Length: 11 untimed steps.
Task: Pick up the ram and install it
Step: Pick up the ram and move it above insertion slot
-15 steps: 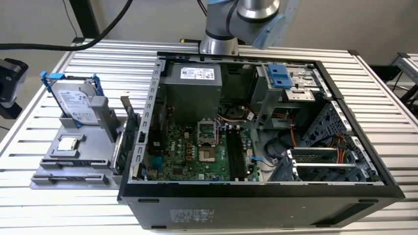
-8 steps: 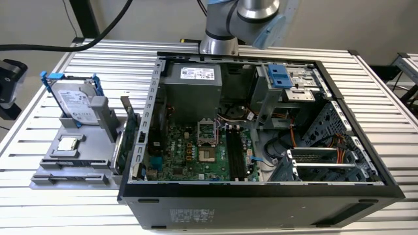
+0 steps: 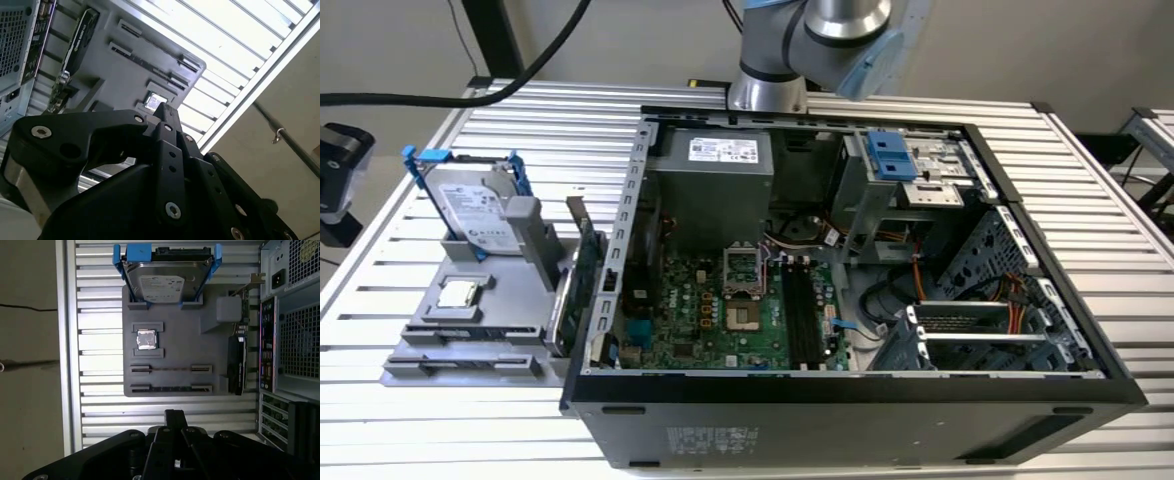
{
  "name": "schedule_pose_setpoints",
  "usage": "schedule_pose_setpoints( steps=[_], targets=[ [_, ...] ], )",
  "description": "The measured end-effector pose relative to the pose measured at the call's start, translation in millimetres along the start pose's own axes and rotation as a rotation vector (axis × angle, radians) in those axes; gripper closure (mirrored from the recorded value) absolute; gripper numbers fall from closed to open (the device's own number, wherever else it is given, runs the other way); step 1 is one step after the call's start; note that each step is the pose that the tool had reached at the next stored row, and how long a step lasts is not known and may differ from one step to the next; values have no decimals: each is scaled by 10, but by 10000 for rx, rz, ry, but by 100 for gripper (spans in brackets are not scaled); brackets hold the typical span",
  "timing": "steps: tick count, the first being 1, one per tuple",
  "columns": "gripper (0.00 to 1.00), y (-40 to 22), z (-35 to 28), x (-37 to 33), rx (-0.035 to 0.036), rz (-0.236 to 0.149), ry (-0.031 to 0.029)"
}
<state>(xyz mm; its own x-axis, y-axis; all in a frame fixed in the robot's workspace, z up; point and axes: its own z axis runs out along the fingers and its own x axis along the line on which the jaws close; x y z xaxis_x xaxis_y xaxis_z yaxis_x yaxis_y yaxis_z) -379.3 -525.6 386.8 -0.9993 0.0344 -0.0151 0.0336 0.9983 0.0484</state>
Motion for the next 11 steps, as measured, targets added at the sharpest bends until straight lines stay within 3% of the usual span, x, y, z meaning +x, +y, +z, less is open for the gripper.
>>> schedule_pose_setpoints(
  steps=[11],
  targets=[
    [100, -27, -1, -1, -1, 0, 0]
  ],
)
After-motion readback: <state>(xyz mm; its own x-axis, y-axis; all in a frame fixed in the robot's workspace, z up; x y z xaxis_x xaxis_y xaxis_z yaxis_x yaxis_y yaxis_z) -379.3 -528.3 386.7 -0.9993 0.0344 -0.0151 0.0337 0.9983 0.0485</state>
